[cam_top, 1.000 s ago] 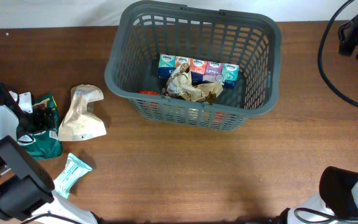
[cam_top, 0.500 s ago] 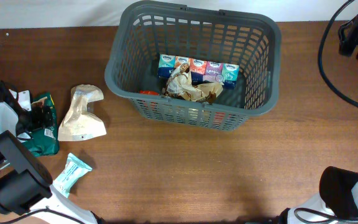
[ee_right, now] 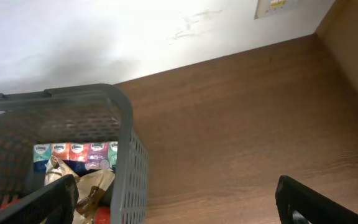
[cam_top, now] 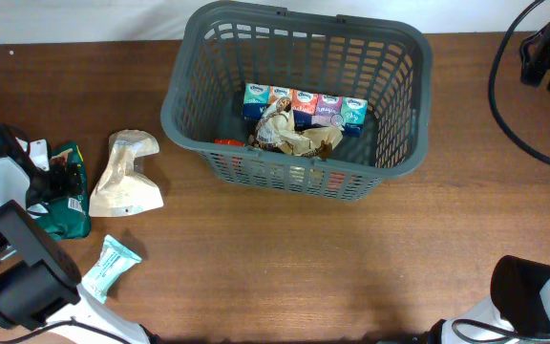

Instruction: Pack container

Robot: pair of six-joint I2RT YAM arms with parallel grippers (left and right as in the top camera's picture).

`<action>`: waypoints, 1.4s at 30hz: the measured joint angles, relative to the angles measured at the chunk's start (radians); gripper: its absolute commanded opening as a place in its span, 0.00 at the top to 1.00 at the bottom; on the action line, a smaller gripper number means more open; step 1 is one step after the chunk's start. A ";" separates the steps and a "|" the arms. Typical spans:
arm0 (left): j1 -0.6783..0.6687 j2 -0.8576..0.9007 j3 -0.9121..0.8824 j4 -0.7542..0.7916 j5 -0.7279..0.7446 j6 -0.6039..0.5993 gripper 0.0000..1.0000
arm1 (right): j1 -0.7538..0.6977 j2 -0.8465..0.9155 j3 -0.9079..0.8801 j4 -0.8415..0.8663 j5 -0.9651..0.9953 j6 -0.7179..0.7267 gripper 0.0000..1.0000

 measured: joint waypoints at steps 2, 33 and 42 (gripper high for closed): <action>-0.001 -0.003 -0.013 0.011 -0.003 0.000 0.01 | 0.000 0.000 0.000 0.000 0.000 0.000 0.01; -0.005 -0.043 -0.080 0.051 -0.051 0.005 0.99 | 0.000 0.000 0.000 0.000 0.000 0.000 0.01; 0.001 -0.092 -0.068 -0.077 -0.048 -0.024 0.99 | 0.000 0.000 0.000 0.000 0.000 0.000 0.01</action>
